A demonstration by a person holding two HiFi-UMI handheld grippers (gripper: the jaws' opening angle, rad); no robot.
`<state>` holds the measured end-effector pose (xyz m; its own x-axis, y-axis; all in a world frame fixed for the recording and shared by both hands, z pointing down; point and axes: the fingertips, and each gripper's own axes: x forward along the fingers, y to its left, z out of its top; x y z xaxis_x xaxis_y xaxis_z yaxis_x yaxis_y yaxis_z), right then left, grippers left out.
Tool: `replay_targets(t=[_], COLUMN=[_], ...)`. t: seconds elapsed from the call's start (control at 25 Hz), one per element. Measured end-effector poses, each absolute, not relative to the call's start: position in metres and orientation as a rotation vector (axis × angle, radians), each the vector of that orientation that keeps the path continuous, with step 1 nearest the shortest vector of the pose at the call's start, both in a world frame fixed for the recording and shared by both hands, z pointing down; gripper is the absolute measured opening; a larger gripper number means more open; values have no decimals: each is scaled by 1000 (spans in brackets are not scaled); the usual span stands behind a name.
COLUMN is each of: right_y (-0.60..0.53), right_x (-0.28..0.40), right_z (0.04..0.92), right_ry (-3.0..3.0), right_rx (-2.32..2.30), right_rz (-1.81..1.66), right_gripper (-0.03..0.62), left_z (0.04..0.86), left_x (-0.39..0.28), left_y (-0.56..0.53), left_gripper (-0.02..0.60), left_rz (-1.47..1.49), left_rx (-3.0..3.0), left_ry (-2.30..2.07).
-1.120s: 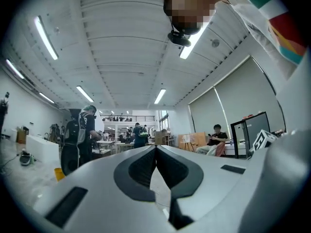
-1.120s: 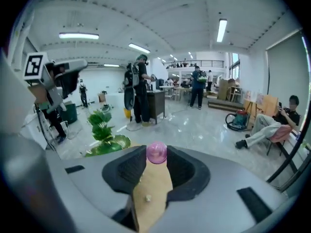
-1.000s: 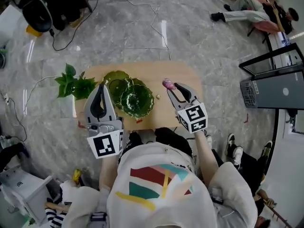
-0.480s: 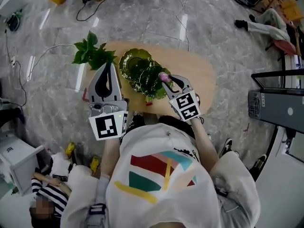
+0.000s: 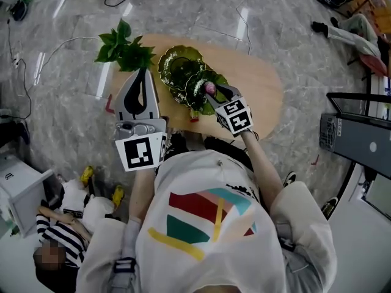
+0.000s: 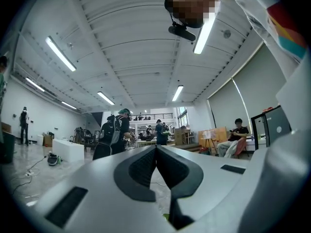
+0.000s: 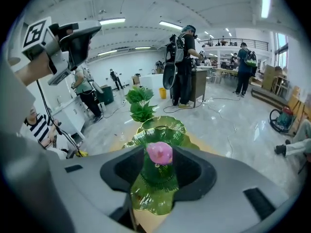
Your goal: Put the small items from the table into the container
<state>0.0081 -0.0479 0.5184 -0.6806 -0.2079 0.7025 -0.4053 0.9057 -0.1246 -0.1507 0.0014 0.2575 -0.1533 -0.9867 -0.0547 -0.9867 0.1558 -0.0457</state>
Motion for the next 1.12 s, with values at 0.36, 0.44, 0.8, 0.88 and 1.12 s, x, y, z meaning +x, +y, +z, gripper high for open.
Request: replay_targets(t=[0.36, 0.44, 0.8, 0.88, 1.12], right_y=[-65, -75, -77, -74, -68], right_x=[14, 22, 32, 32, 31], right_z=[456, 427, 348, 343, 345], right_ry=[-2516, -2580, -2717, -2730, -2736], right_rx=[652, 754, 832, 835, 822], right_rz=[441, 449, 176, 167, 203], right_gripper=[241, 241, 233, 233, 233], left_z=[260, 259, 253, 252, 260], left_x=[-150, -149, -127, -123, -128], left_y=[-2, -3, -10, -9, -3], left_gripper=[8, 8, 8, 8, 8], left_rz=[5, 24, 37, 40, 38], left_rx=[-2009, -2015, -2069, -2072, -2076], left_ry=[2311, 2299, 2244, 2239, 2280])
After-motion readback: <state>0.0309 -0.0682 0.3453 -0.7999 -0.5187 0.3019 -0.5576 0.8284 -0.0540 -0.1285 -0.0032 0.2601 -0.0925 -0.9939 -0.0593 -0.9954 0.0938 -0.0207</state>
